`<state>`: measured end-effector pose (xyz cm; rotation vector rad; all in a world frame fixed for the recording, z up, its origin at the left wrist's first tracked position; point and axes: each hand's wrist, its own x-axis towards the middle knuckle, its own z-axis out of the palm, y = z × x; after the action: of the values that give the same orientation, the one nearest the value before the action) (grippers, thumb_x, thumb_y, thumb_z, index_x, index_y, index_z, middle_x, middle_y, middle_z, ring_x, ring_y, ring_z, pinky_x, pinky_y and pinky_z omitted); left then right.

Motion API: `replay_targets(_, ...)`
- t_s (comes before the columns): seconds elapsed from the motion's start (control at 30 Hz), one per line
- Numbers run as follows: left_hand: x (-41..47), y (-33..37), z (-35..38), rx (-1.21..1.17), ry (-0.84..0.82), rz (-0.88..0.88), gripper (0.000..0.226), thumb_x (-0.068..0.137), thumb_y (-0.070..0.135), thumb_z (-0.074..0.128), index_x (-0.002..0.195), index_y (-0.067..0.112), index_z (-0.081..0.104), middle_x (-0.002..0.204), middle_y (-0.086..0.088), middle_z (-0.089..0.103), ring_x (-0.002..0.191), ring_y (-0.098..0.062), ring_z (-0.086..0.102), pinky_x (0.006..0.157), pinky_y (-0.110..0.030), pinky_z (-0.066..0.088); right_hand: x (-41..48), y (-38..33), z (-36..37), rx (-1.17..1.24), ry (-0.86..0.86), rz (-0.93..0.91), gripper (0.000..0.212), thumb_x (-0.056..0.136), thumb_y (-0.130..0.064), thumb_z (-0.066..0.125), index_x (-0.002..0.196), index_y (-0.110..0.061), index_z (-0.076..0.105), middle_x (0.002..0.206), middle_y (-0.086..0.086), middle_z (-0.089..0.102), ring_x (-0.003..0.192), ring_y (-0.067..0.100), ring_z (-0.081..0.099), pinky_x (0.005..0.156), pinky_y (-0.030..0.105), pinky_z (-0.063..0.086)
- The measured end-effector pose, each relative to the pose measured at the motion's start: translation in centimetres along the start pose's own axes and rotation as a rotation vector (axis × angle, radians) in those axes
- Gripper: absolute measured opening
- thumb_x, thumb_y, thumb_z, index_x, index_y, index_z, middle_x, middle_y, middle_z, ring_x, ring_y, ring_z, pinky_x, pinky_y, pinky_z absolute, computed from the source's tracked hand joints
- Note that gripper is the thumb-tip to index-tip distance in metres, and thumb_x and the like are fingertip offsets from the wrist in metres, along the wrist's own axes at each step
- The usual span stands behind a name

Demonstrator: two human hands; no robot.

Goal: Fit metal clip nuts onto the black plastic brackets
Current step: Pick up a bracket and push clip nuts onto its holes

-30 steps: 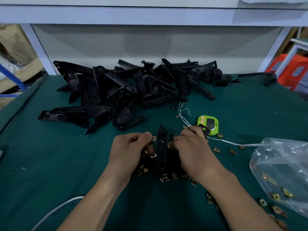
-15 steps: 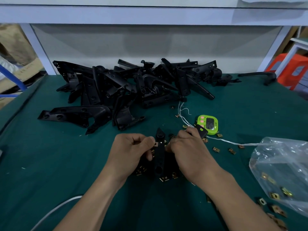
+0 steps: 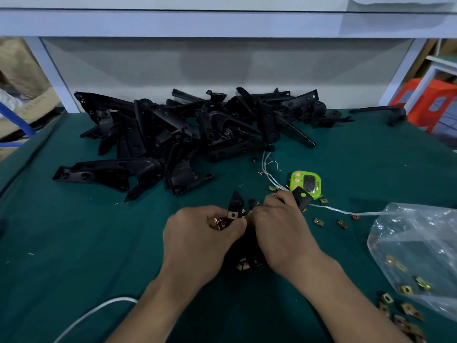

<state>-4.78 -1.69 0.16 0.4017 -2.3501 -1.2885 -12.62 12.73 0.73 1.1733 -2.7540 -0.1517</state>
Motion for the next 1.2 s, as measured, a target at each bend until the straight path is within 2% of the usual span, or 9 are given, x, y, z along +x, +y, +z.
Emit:
replay_targets(0.13, -0.2, 0.0, 0.4, -0.138, 0.017, 0.051, 0.017, 0.095, 0.038, 0.068, 0.104, 0.051, 0.074, 0.063, 0.013, 0.069, 0.053, 0.005, 0.061, 0.053, -0.009, 0.045, -0.1, 1.4, -0.4, 0.056, 0.117, 0.214, 0.044, 0.059, -0.002, 0.064, 0.091, -0.032, 0.070, 0.083, -0.010, 0.067, 0.090, 0.020, 0.055, 0.089, 0.035, 0.025)
replay_targets(0.23, 0.5, -0.8, 0.3, 0.133, 0.011, 0.072, 0.021, 0.090, 0.034, 0.073, 0.108, 0.045, 0.076, 0.075, 0.017, 0.065, 0.077, 0.003, 0.060, 0.067, -0.005, 0.043, -0.4, 3.0, 0.0, 0.155, 0.181, 0.380, 0.060, 0.050, 0.015, 0.064, 0.095, -0.022, 0.077, 0.080, 0.000, 0.071, 0.085, 0.027, 0.058, 0.089, 0.035, 0.027)
replay_targets(0.3, 0.7, -1.4, 0.5, 0.318, -0.048, 0.129, 0.020, 0.084, 0.031, 0.077, 0.101, 0.041, 0.078, 0.086, 0.021, 0.065, 0.088, 0.000, 0.050, 0.082, -0.015, 0.045, -0.5, 3.7, 0.4, 0.157, 0.175, 0.415, 0.062, 0.050, 0.019, 0.066, 0.098, -0.019, 0.078, 0.077, 0.004, 0.070, 0.085, 0.028, 0.059, 0.088, 0.034, 0.026)
replay_targets(0.4, 0.4, -1.7, 1.2, 0.474, -0.165, 0.201, 0.033, 0.085, 0.039, 0.074, 0.118, 0.040, 0.073, 0.120, 0.021, 0.060, 0.112, -0.003, 0.042, 0.104, -0.022, 0.036, -0.3, 3.8, 0.8, 0.147, 0.156, 0.427, 0.058, 0.055, 0.016, 0.066, 0.097, -0.021, 0.077, 0.076, 0.003, 0.067, 0.086, 0.025, 0.058, 0.087, 0.031, 0.023)
replay_targets(0.6, 0.8, -1.9, 2.2, 0.527, -0.223, 0.282, 0.038, 0.093, 0.038, 0.064, 0.132, 0.037, 0.065, 0.141, 0.013, 0.053, 0.133, -0.011, 0.038, 0.112, -0.026, 0.028, -0.1, 3.3, 1.0, 0.213, 0.150, 0.397, 0.056, 0.065, 0.012, 0.059, 0.105, -0.024, 0.074, 0.081, 0.001, 0.067, 0.087, 0.022, 0.055, 0.085, 0.026, 0.019)
replay_targets(0.87, 0.8, -1.8, 2.5, 0.387, -0.128, 0.257, 0.008, 0.092, 0.029, 0.072, 0.096, 0.029, 0.079, 0.101, 0.018, 0.071, 0.103, 0.001, 0.048, 0.090, -0.016, 0.028, -0.2, 3.3, 0.9, 0.274, 0.129, 0.403, 0.063, 0.071, 0.010, 0.058, 0.122, -0.025, 0.070, 0.093, 0.002, 0.068, 0.096, 0.020, 0.054, 0.094, 0.026, 0.022)
replay_targets(0.97, 0.6, -1.5, 2.1, 0.309, -0.032, 0.190, 0.020, 0.096, 0.028, 0.066, 0.078, 0.025, 0.076, 0.079, 0.019, 0.068, 0.085, 0.000, 0.052, 0.082, -0.024, 0.041, -0.1, 3.3, 0.8, 0.281, 0.134, 0.414, 0.065, 0.069, 0.012, 0.057, 0.119, -0.027, 0.070, 0.087, 0.001, 0.065, 0.093, 0.019, 0.054, 0.091, 0.024, 0.020)
replay_targets(1.07, 0.4, -1.0, 1.6, 0.340, 0.102, 0.017, 0.041, 0.094, 0.046, 0.061, 0.061, 0.022, 0.065, 0.051, 0.011, 0.057, 0.063, -0.011, 0.056, 0.051, -0.024, 0.040, -0.2, 3.3, 0.7, 0.290, 0.140, 0.410, 0.065, 0.067, 0.013, 0.057, 0.118, -0.026, 0.071, 0.086, 0.000, 0.065, 0.091, 0.020, 0.054, 0.093, 0.026, 0.021)
replay_targets(1.2, 0.0, 0.2, 1.1, 0.275, 0.200, -0.054, 0.032, 0.087, 0.055, 0.056, 0.069, 0.031, 0.068, 0.053, 0.017, 0.060, 0.056, -0.011, 0.059, 0.053, -0.026, 0.047, -0.1, 3.1, 0.6, 0.293, 0.139, 0.403, 0.064, 0.070, 0.011, 0.058, 0.121, -0.025, 0.070, 0.090, 0.002, 0.068, 0.093, 0.021, 0.055, 0.097, 0.029, 0.023)
